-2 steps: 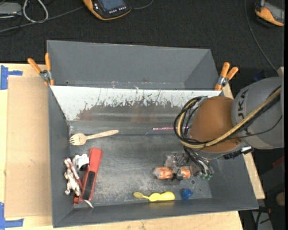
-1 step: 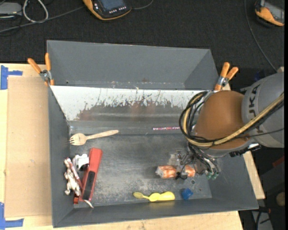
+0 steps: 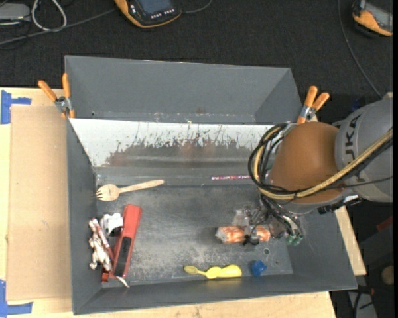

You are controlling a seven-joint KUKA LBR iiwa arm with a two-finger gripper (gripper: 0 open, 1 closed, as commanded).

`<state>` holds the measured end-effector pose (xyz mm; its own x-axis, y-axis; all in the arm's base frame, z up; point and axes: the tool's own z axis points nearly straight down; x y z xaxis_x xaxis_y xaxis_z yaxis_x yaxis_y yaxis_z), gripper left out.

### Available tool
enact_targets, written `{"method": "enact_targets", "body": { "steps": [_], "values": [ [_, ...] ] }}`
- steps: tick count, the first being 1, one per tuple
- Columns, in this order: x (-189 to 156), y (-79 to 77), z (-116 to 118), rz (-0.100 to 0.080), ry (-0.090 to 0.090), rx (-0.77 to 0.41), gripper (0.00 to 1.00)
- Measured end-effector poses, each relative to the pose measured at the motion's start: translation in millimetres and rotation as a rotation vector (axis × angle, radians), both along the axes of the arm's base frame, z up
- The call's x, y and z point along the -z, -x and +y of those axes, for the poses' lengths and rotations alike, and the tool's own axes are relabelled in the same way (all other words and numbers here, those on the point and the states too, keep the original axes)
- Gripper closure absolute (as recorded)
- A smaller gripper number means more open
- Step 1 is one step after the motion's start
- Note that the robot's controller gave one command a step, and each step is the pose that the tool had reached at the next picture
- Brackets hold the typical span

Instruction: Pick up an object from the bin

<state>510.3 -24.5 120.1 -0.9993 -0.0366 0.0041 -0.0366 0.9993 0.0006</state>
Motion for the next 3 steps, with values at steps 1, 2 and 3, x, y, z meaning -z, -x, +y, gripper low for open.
{"method": "enact_targets", "body": {
  "steps": [1, 2, 3],
  "values": [
    [-15.0, -2.3, 7.9, 0.004, 0.0, 0.129, 1.0],
    [26.7, 3.0, 13.7, 0.001, 0.0, 0.056, 1.0],
    [42.5, 6.6, 10.8, -0.002, 0.0, 0.195, 1.0]
  ]
}}
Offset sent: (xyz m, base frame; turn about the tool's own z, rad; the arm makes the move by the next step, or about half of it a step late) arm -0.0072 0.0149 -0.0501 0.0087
